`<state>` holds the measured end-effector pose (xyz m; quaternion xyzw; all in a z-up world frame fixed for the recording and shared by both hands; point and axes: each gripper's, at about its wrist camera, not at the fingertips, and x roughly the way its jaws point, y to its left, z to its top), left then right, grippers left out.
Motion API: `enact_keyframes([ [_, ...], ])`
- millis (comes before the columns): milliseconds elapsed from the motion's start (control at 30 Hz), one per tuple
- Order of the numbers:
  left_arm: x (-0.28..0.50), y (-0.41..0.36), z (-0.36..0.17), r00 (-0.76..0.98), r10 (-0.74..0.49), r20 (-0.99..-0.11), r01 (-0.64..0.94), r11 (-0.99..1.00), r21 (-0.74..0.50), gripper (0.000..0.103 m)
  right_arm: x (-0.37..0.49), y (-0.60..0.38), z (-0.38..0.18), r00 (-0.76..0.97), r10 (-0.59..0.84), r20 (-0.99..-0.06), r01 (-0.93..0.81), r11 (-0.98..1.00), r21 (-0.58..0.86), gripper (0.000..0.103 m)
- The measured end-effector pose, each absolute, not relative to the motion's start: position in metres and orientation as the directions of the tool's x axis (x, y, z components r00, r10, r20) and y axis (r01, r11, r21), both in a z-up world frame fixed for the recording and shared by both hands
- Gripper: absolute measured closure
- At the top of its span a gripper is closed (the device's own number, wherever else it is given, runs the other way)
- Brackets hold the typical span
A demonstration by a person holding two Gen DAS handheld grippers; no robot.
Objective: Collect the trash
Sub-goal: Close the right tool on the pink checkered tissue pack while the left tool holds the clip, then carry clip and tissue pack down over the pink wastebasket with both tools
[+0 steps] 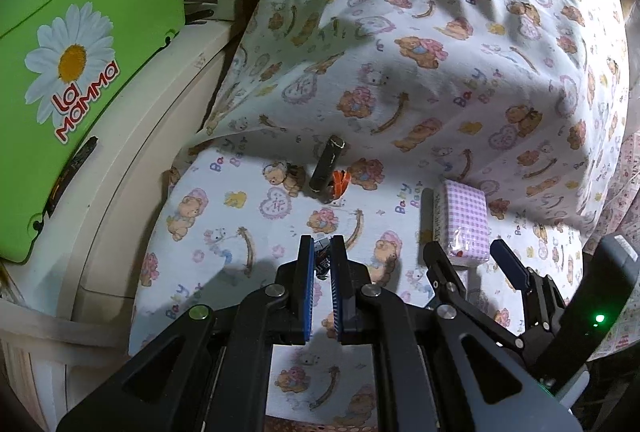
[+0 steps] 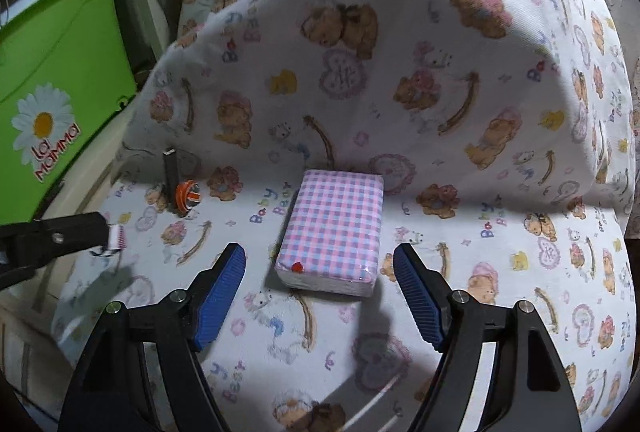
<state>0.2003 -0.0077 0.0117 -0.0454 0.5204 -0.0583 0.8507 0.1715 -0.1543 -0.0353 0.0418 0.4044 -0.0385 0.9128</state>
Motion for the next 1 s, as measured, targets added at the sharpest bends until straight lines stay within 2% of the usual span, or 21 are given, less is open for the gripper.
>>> enact_keyframes([
  [100,0.2,-0.006,0.011,0.45,-0.144,-0.881,0.053,0.989,-0.134,0.096,0.173,-0.15,-0.038,0.68,-0.065,-0.73,0.111,0.994,0.015,0.025],
  [133,0.199,-0.006,0.011,0.45,-0.143,-0.881,0.053,0.99,-0.134,0.096,0.173,-0.15,-0.039,0.682,-0.072,-0.728,0.112,0.994,0.007,0.028],
  [167,0.199,-0.006,0.011,0.45,-0.142,-0.881,0.052,0.99,-0.133,0.096,0.173,-0.15,-0.039,0.683,-0.078,-0.727,0.112,0.994,-0.001,0.035],
  [300,0.199,-0.005,0.011,0.45,-0.142,-0.882,0.052,0.99,-0.133,0.096,0.172,-0.158,-0.041,0.669,-0.061,-0.741,0.104,0.994,0.012,0.043],
  [333,0.198,-0.005,0.011,0.45,-0.141,-0.882,0.052,0.99,-0.131,0.096,0.171,-0.161,-0.041,0.67,-0.055,-0.74,0.105,0.994,0.022,0.048],
  [833,0.179,0.0,0.008,0.441,-0.142,-0.886,0.087,0.99,-0.115,0.096,0.121,-0.179,-0.002,0.732,0.037,-0.68,-0.001,0.999,0.053,0.05],
  [1000,0.169,0.005,0.005,0.432,-0.156,-0.888,0.086,0.988,-0.132,0.096,0.108,-0.183,0.005,0.723,0.069,-0.687,-0.016,0.996,0.084,0.05],
])
